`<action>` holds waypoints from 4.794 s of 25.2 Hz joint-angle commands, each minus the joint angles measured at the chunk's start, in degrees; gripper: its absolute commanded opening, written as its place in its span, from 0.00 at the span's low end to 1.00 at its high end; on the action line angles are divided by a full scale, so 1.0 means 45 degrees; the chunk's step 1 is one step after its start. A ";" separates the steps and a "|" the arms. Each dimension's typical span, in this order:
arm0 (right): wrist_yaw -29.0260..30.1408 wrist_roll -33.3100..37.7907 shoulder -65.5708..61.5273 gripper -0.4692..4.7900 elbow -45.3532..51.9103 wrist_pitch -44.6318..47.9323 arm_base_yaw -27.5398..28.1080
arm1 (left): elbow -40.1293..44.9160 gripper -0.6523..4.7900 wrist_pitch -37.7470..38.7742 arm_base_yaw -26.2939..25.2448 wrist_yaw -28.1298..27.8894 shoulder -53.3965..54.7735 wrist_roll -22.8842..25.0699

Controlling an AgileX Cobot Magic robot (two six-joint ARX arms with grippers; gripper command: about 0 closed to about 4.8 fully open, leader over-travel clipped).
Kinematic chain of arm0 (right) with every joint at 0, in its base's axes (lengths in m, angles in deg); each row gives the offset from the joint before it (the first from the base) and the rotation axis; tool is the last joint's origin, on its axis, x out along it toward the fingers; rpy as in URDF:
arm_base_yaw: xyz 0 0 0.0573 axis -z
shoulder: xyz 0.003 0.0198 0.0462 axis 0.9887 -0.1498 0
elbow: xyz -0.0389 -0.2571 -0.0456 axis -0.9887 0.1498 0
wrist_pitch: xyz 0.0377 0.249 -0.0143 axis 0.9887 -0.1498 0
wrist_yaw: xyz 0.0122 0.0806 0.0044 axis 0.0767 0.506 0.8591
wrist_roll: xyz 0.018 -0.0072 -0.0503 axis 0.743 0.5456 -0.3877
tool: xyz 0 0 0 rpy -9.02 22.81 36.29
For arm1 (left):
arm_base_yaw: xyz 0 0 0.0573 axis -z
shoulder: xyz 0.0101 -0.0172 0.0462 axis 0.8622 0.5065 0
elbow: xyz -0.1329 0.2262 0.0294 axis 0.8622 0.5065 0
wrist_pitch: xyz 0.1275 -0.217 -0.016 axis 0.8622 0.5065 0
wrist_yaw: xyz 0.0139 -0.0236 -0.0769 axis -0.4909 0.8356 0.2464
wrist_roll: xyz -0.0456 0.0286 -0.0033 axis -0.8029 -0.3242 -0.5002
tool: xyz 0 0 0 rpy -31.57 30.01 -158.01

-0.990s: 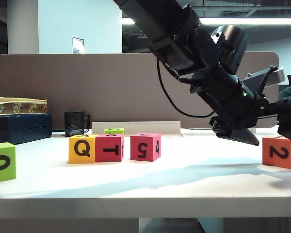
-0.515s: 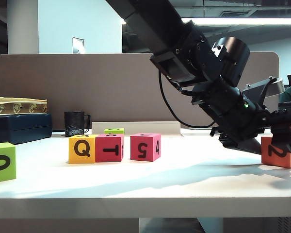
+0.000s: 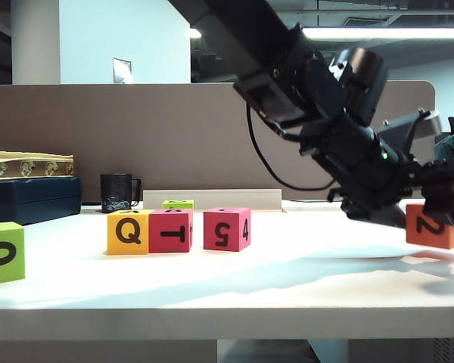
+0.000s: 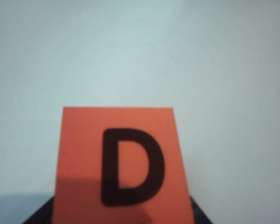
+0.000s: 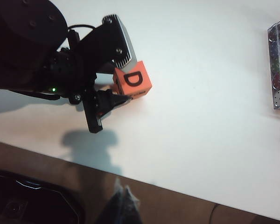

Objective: Select the appropriate blocks from the scattered letter blocks on the table and arrange them in a row to spell out "ABCD".

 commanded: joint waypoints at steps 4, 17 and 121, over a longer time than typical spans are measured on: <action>-0.0019 0.0063 0.0024 0.09 -0.0053 0.0117 -0.0024 | -0.0044 0.67 0.1389 0.0000 -0.3230 -0.1248 -0.1088; -0.0019 0.0058 0.0024 0.09 -0.0049 0.0121 -0.0024 | -0.0034 0.67 0.5790 -0.1413 -0.3551 -0.1826 -0.5144; 0.0321 -0.0408 -0.8767 0.09 -0.0039 0.7781 -0.0019 | -0.0039 0.11 1.0671 -0.5634 -0.4061 -0.8728 0.1880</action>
